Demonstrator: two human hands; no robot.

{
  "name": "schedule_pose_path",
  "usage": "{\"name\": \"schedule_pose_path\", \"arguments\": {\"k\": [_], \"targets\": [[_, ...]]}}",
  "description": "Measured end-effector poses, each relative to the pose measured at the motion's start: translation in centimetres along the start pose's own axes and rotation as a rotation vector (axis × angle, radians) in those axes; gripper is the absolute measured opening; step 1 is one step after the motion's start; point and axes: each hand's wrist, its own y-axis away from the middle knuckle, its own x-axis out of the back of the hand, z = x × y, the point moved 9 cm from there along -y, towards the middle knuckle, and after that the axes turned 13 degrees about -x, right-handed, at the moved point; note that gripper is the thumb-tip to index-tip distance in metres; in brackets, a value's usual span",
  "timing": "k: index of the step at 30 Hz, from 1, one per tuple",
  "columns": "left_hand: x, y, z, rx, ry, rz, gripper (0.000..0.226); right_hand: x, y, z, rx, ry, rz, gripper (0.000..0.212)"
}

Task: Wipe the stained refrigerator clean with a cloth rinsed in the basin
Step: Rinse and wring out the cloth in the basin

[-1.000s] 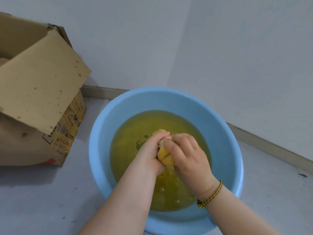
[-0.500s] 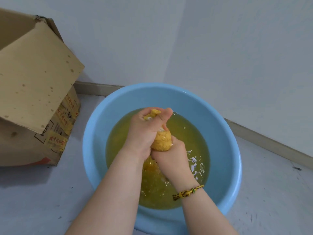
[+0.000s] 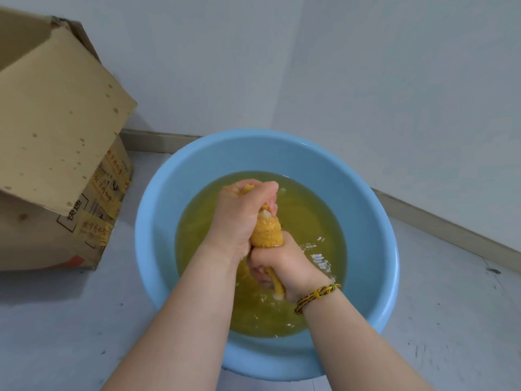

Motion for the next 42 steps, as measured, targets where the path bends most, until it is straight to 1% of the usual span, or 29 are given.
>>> {"name": "schedule_pose_path", "arguments": {"k": [5,7,9,10,12,14,17,20,23,25,28,30,33,35,36,38,39,40,42], "targets": [[-0.6,0.0,-0.4,0.049,0.072,-0.063,0.034,0.4,0.1,0.2,0.019,0.012,-0.047,0.025],[-0.7,0.2,-0.9,0.090,0.179,-0.034,0.034,0.6,0.3,0.5,0.030,-0.021,-0.086,0.017],[-0.8,0.2,-1.2,0.125,0.295,0.003,0.033,0.2,0.5,0.8,0.013,-0.117,-0.186,0.032],[-0.8,0.2,-1.2,0.127,0.314,0.012,0.035,0.0,0.6,0.9,0.001,-0.155,-0.228,0.037],[-0.7,0.1,-1.0,0.139,0.329,0.015,0.036,-0.5,0.7,0.9,-0.023,-0.183,-0.271,0.033],[-0.4,0.0,-1.0,0.159,0.347,0.012,0.032,-1.0,0.8,0.7,-0.050,-0.172,-0.279,0.025],[-0.3,0.1,-1.0,0.167,0.391,-0.006,0.036,-1.0,1.0,0.7,-0.079,-0.080,-0.252,0.029],[-0.4,0.1,-0.9,0.173,0.436,-0.002,0.043,0.1,1.2,0.0,-0.069,0.128,-0.119,0.028],[-1.0,0.0,-0.2,0.143,0.424,-0.068,0.049,1.0,1.4,-1.8,0.073,0.372,0.102,0.027],[-1.2,0.0,0.0,0.127,0.365,-0.117,0.054,1.2,1.7,-2.7,0.187,0.549,0.241,0.032],[-1.2,0.0,-0.3,0.119,0.260,-0.150,0.054,1.3,1.9,-3.2,0.278,0.749,0.340,0.036],[-0.8,0.0,-0.9,0.146,0.224,-0.108,0.060,1.6,1.7,-3.2,0.282,0.837,0.377,0.034],[-0.7,-0.3,-1.2,0.175,0.177,-0.039,0.061,3.4,1.8,-3.2,0.271,0.771,0.516,0.027],[-1.2,-0.6,-1.2,0.171,0.148,-0.042,0.045,5.8,2.3,-3.3,0.263,0.605,0.659,0.014],[-1.3,-0.6,-1.4,0.186,0.118,-0.050,0.044,7.1,2.8,-3.5,0.262,0.505,0.728,0.004],[-1.5,0.0,-2.1,0.244,0.012,-0.098,0.069,8.9,3.9,-3.8,0.258,0.312,0.810,0.006],[-1.8,0.5,-2.7,0.290,-0.030,-0.123,0.071,9.4,4.4,-3.9,0.259,0.233,0.830,0.009],[-2.1,1.1,-3.4,0.338,-0.057,-0.145,0.062,9.7,4.7,-4.0,0.274,0.179,0.836,0.017],[-3.0,1.8,-4.0,0.399,-0.039,-0.159,0.029,9.3,5.0,-4.4,0.324,0.186,0.798,0.030]]}}
